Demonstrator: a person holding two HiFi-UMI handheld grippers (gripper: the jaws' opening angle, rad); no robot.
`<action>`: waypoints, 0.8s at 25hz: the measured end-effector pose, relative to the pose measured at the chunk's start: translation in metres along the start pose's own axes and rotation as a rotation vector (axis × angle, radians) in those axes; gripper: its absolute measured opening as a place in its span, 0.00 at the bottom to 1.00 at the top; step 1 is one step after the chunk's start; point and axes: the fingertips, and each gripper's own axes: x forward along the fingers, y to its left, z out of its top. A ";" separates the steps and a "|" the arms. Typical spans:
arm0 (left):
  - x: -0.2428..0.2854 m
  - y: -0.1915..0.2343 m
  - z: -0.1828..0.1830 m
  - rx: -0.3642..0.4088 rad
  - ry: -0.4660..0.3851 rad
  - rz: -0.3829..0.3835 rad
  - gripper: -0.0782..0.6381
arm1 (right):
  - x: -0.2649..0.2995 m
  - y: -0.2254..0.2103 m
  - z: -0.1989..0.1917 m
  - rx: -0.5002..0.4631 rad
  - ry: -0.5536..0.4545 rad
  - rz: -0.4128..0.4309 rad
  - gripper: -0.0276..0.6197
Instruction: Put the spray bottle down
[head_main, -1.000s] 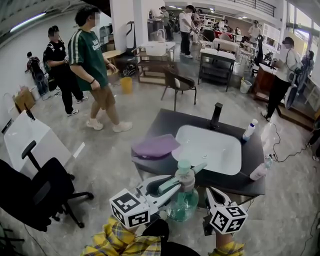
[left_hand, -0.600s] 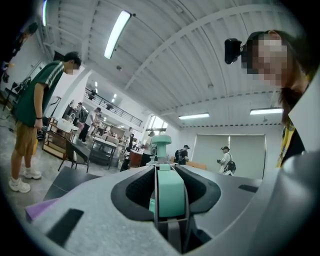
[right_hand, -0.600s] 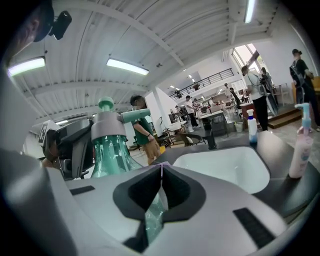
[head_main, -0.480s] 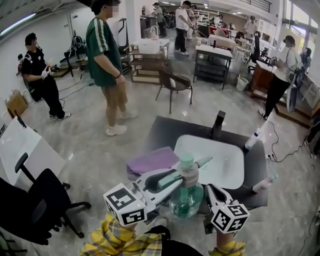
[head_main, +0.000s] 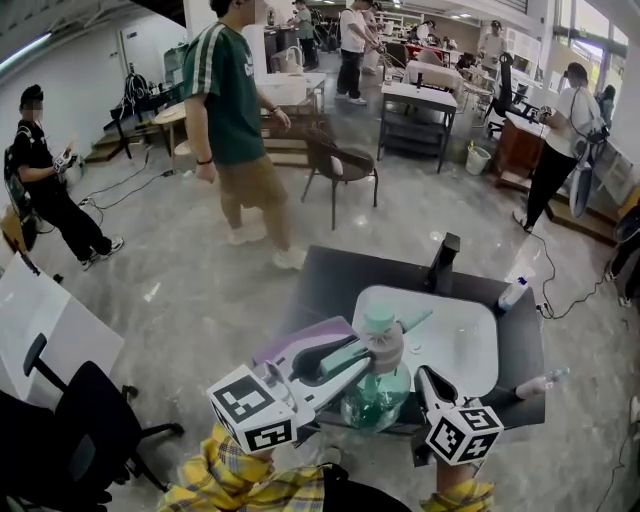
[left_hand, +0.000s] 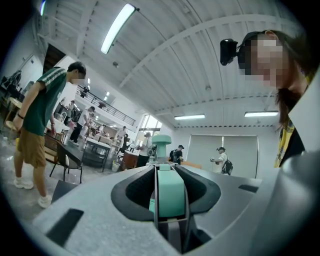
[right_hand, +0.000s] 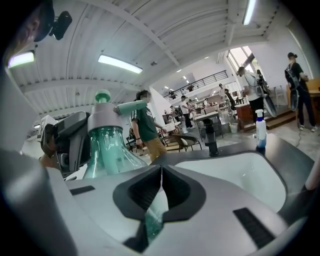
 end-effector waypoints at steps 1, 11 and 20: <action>0.001 0.006 0.000 -0.001 0.001 -0.008 0.28 | 0.005 -0.001 0.001 0.003 0.000 -0.010 0.05; 0.021 0.052 0.004 -0.008 -0.012 -0.040 0.28 | 0.042 -0.017 0.003 0.009 0.019 -0.065 0.05; 0.051 0.080 0.014 0.040 -0.020 0.018 0.28 | 0.078 -0.046 0.029 -0.005 0.014 -0.031 0.05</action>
